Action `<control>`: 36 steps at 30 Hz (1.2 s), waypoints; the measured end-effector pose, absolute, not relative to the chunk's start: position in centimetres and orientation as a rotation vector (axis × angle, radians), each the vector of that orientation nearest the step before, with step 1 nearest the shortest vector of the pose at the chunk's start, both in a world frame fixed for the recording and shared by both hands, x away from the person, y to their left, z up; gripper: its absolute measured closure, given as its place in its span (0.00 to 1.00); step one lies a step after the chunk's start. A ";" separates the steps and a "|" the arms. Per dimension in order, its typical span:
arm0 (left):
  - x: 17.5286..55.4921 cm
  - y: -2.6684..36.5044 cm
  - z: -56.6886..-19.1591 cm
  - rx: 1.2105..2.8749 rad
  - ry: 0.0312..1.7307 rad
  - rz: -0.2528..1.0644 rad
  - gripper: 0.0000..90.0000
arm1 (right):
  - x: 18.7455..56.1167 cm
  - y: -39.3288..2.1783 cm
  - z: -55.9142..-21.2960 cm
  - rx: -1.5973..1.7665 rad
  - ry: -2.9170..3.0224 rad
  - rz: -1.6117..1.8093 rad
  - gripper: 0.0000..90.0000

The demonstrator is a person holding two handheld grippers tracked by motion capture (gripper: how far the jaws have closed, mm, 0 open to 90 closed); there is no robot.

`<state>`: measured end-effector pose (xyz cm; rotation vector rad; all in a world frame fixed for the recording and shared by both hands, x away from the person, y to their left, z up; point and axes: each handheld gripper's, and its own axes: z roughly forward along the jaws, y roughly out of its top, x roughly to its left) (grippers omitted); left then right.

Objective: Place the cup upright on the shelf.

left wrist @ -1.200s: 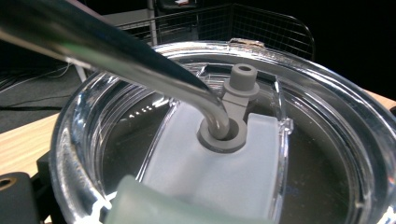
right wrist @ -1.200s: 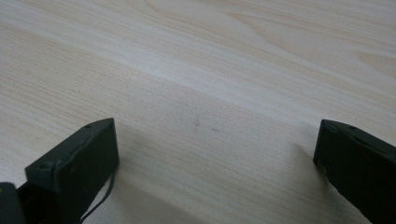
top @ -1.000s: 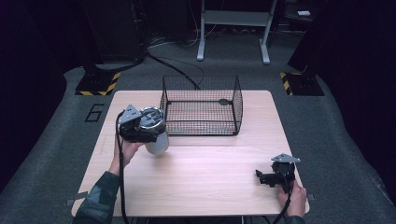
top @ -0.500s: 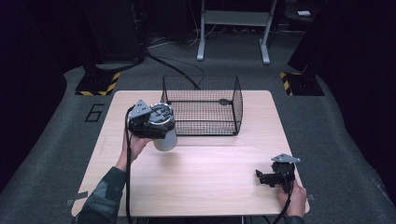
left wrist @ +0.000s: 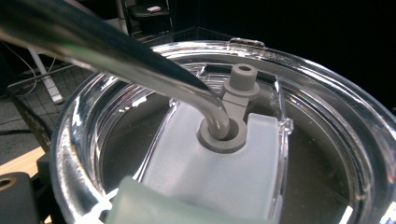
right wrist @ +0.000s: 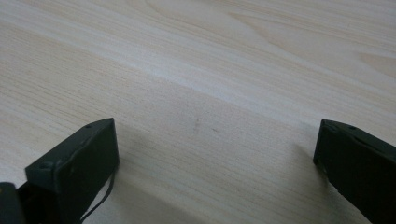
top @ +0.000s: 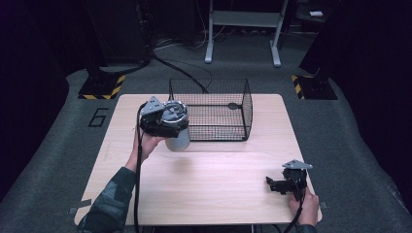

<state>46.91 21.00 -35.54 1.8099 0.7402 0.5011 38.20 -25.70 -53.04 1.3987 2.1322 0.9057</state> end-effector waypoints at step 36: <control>51.9 17.6 -32.0 1.799 0.730 0.518 0.04 | 38.2 -25.7 -53.0 1.402 2.138 0.901 0.00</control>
